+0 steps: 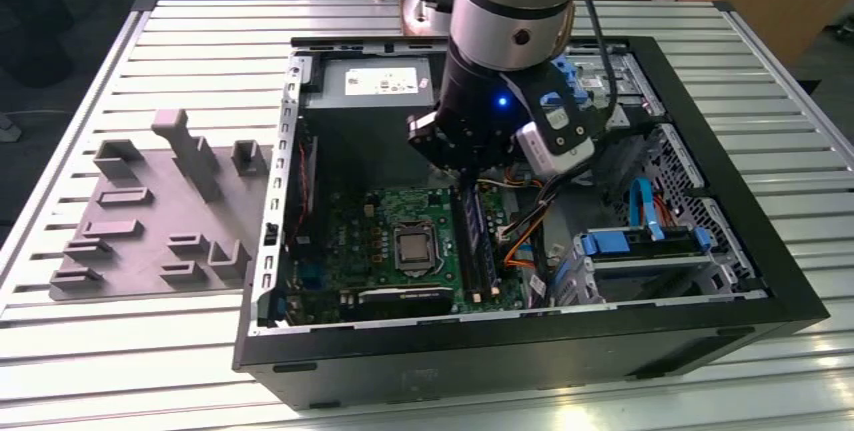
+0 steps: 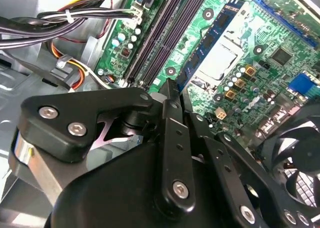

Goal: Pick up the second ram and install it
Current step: 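Insert the second ram into the second slot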

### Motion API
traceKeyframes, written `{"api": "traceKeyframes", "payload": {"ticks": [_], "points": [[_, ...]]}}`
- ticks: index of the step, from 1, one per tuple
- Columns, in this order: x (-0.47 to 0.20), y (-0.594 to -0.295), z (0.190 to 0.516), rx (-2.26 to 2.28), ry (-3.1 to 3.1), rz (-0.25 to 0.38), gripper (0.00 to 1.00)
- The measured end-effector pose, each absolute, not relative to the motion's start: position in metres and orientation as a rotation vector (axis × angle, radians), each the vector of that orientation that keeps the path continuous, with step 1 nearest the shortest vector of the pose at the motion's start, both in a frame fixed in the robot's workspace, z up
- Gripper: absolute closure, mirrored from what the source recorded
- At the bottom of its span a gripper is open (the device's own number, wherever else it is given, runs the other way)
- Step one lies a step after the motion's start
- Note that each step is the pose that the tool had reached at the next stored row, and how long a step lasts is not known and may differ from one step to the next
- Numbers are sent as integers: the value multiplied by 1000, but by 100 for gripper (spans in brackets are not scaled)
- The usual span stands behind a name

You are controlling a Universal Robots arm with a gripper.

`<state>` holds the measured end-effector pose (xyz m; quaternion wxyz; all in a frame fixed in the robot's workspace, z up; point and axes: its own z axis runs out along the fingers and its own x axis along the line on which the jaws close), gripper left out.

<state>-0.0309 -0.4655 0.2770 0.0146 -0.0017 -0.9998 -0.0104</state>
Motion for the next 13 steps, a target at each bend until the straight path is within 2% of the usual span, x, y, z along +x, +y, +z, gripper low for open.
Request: {"api": "traceKeyframes", "payload": {"ticks": [13], "points": [[-29, -466, 261, -18, -3112, -33, 86]]}}
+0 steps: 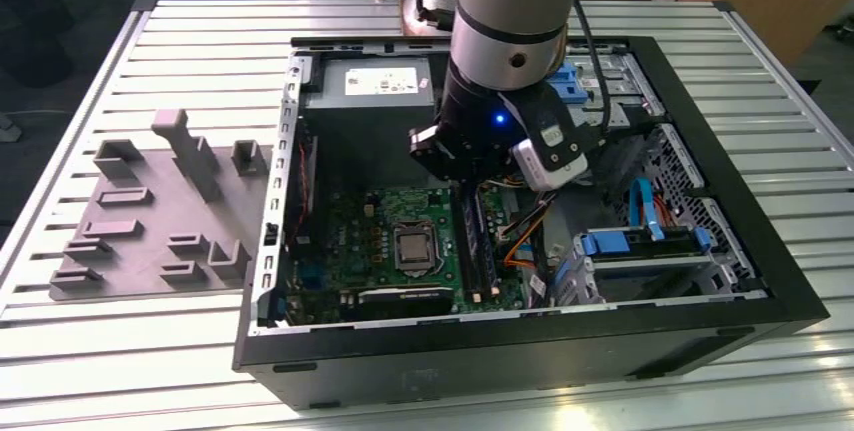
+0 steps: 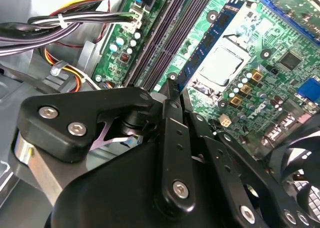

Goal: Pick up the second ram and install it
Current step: 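Insert the second ram into the second slot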

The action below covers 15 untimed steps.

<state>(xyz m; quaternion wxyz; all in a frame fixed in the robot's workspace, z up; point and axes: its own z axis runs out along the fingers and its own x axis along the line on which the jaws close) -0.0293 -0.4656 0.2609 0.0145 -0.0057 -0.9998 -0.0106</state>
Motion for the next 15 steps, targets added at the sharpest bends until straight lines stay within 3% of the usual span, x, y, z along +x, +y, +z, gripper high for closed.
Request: {"api": "traceKeyframes", "payload": {"ticks": [15], "points": [[-28, -466, 247, -27, -3112, -49, 86]]}}
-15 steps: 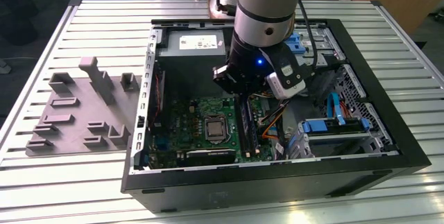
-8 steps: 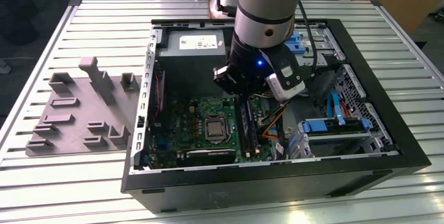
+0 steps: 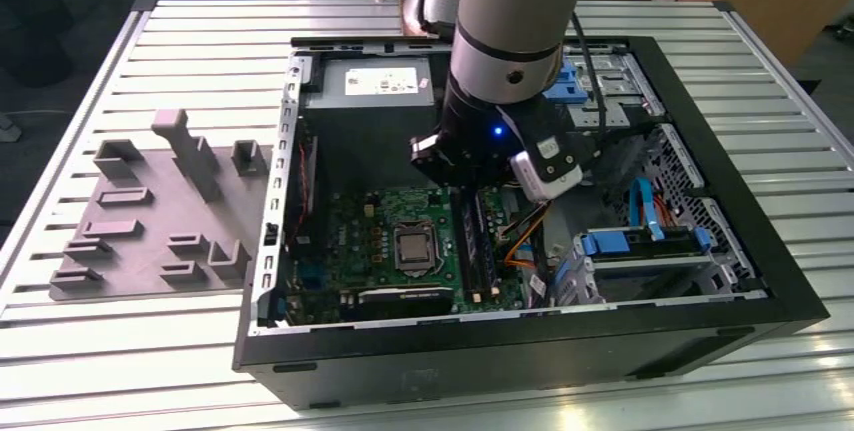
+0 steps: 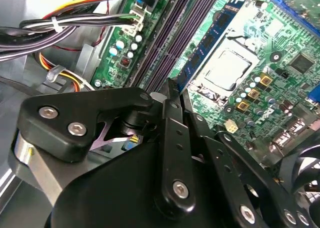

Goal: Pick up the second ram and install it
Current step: 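Insert the second ram into the second slot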

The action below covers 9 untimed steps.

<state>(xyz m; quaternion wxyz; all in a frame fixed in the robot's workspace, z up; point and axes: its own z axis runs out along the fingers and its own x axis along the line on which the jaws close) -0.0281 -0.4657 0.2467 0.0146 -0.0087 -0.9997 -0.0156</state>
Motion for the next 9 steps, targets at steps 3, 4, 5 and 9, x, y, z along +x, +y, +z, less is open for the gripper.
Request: {"api": "traceKeyframes", "payload": {"ticks": [3, 4, 5, 9], "points": [[-28, -467, 243, -22, -3112, -49, 86], [-28, -467, 242, -18, -3111, -49, 86], [-28, -468, 241, -15, -3111, -48, 86], [-28, -469, 240, -14, -3111, -49, 86]]}}
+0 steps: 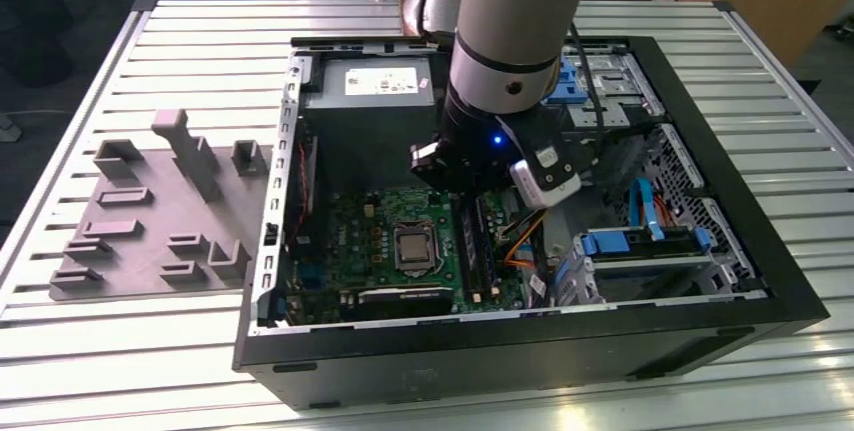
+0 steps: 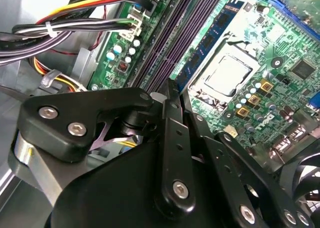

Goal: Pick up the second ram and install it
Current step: 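Insert the second ram into the second slot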

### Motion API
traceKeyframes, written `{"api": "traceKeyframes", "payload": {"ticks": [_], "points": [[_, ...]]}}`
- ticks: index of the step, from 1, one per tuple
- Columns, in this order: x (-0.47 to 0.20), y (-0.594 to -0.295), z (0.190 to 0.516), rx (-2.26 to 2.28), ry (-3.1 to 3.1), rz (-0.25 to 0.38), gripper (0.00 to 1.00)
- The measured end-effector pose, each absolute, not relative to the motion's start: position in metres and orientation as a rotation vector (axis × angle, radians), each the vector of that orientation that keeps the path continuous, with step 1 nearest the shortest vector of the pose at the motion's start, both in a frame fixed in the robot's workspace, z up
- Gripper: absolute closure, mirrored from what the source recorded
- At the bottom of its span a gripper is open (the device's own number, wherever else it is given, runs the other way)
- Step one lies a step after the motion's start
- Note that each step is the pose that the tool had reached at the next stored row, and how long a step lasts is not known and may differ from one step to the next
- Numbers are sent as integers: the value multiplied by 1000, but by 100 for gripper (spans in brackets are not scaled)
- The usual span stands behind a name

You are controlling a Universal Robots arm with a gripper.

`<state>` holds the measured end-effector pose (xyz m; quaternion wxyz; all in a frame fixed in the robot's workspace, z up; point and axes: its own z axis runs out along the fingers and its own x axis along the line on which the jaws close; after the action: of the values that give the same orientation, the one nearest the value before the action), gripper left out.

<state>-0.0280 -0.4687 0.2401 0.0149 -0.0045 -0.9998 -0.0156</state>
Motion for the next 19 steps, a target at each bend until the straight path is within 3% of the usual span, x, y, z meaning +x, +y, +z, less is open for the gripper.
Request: {"api": "traceKeyframes", "payload": {"ticks": [19], "points": [[-28, -472, 229, -51, -3111, -49, 86]]}}
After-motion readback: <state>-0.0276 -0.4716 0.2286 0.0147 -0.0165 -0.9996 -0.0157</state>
